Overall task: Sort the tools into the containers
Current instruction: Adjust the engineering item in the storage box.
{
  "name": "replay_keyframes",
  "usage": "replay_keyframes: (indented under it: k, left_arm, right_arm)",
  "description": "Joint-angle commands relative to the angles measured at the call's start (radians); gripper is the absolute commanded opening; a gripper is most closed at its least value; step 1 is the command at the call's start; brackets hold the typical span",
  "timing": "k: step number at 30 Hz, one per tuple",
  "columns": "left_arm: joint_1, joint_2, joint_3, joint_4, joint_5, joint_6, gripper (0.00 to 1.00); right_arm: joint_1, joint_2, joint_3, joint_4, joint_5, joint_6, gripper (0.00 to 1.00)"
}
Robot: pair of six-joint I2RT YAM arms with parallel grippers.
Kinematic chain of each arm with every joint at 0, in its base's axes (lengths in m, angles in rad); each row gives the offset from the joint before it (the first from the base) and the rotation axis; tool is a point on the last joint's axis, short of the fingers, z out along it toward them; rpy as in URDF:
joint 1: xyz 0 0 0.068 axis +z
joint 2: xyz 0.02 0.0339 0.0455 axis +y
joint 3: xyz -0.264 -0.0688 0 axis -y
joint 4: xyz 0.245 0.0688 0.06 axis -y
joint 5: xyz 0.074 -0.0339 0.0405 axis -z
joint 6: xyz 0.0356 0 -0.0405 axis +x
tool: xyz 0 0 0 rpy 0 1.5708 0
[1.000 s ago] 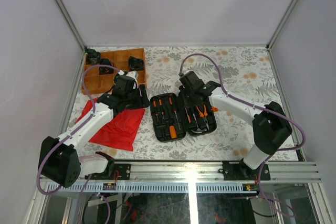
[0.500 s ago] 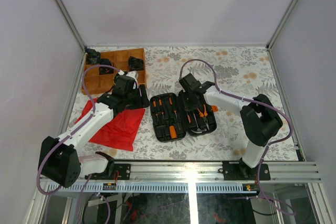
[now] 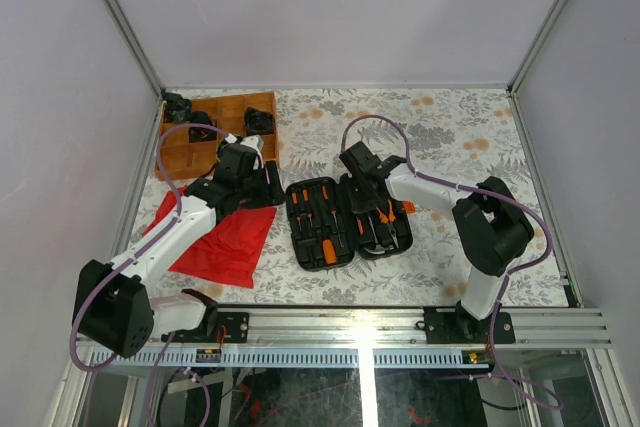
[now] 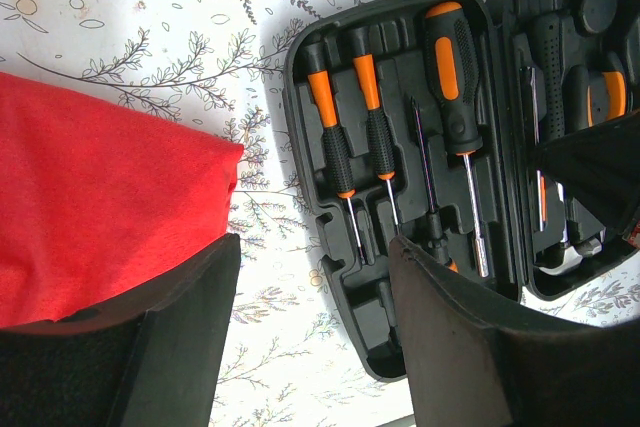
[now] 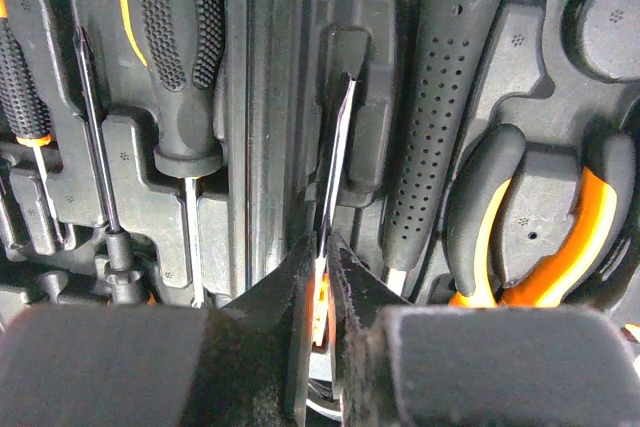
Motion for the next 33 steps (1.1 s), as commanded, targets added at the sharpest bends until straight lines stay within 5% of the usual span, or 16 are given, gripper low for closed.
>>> replay_keyframes:
  k: [1,22,33]
  left_arm:
    - [0.008,-0.004,-0.006,0.037,0.009,-0.004,0.60]
    - [0.009,-0.003,-0.006,0.037,0.012,-0.006,0.60]
    - [0.008,-0.002,-0.006,0.037,0.014,-0.006,0.60]
  right_arm:
    - [-0.003,0.021,0.022,-0.009,0.015,-0.017,0.13]
    - [-0.001,-0.034,0.073,-0.123,0.131,-0.007,0.05]
    - [-0.001,-0.075,0.034,-0.053,0.140,-0.004,0.16]
